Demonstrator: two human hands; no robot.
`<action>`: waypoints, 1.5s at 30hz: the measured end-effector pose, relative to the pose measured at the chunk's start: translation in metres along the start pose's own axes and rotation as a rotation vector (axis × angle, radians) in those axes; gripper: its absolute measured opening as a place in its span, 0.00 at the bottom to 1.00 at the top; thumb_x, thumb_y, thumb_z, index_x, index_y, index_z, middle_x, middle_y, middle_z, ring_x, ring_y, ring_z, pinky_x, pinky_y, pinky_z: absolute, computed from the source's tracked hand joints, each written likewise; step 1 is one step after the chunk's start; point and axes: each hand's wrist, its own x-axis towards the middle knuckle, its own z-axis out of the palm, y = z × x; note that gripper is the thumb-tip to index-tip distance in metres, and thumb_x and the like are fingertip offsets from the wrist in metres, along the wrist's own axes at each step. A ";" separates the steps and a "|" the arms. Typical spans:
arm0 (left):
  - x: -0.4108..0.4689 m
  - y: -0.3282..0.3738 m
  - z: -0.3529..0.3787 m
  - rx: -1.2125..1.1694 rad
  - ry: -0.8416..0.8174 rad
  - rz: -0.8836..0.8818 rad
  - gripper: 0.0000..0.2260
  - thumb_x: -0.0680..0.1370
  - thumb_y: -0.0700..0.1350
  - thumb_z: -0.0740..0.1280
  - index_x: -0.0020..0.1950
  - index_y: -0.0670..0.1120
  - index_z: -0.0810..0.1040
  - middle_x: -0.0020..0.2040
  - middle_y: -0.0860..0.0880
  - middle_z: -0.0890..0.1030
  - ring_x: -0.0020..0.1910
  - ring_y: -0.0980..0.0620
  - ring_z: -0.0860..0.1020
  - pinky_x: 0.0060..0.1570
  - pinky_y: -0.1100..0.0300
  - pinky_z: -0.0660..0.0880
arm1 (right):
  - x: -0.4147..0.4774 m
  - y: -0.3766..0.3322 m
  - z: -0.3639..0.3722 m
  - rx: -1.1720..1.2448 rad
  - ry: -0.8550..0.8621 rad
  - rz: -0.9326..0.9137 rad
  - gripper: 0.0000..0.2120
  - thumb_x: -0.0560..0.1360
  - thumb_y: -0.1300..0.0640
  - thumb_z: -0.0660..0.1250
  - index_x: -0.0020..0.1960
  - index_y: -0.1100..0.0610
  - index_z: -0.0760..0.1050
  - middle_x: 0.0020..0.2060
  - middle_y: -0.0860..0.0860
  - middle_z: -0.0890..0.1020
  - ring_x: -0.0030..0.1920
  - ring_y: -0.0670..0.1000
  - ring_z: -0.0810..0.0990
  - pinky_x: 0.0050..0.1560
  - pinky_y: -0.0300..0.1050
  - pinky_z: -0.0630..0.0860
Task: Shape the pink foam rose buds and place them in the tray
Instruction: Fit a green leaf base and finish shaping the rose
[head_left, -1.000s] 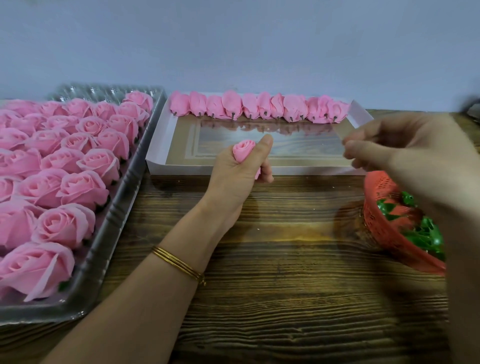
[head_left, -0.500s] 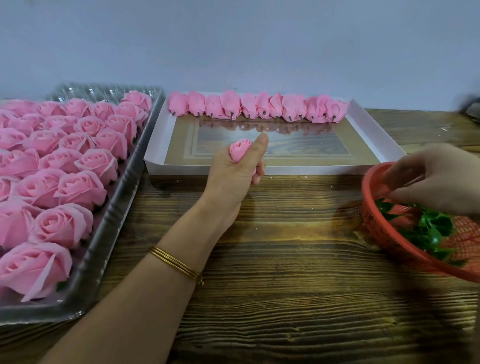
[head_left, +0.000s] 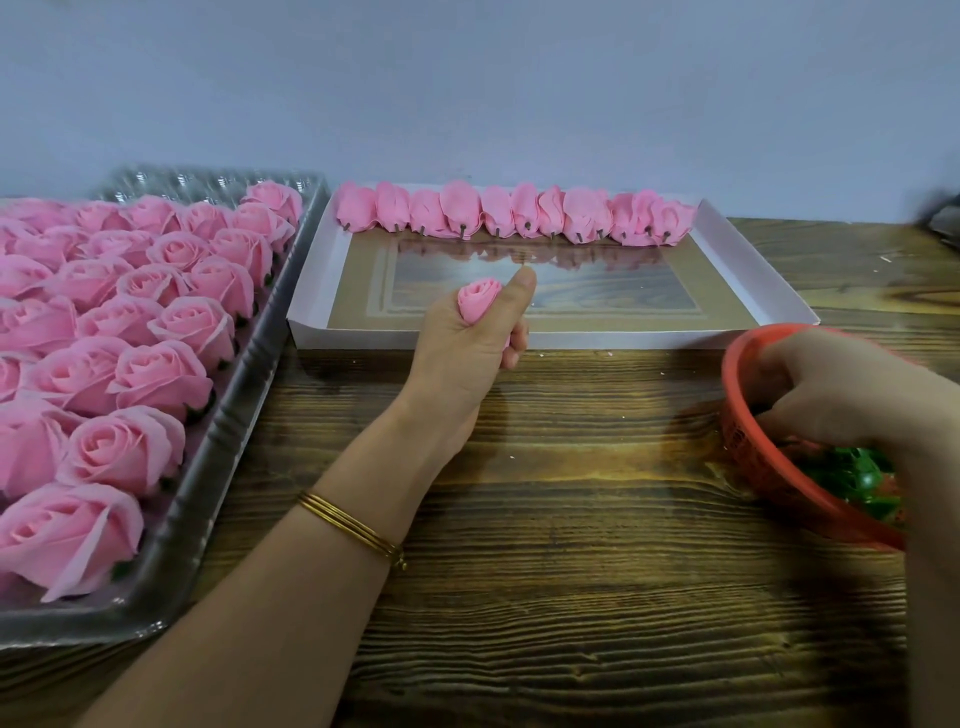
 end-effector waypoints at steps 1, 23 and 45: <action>0.000 0.000 0.000 -0.006 -0.001 -0.003 0.15 0.80 0.48 0.67 0.34 0.48 0.72 0.28 0.52 0.73 0.27 0.58 0.70 0.32 0.66 0.70 | -0.001 -0.001 0.000 -0.008 0.003 0.006 0.12 0.65 0.65 0.76 0.30 0.50 0.80 0.21 0.47 0.79 0.20 0.46 0.76 0.21 0.35 0.67; 0.000 0.001 0.000 0.017 0.006 -0.008 0.15 0.80 0.49 0.66 0.34 0.48 0.72 0.28 0.52 0.73 0.27 0.57 0.69 0.34 0.65 0.71 | 0.006 0.003 0.001 -0.100 0.133 0.066 0.10 0.67 0.66 0.72 0.40 0.51 0.85 0.38 0.56 0.82 0.38 0.54 0.78 0.36 0.44 0.73; 0.001 0.001 -0.002 0.025 0.005 -0.027 0.16 0.79 0.49 0.67 0.30 0.52 0.74 0.28 0.52 0.74 0.27 0.57 0.70 0.35 0.64 0.72 | -0.005 -0.011 -0.002 0.160 0.649 -0.171 0.08 0.68 0.64 0.72 0.44 0.54 0.85 0.35 0.57 0.83 0.40 0.60 0.81 0.47 0.46 0.75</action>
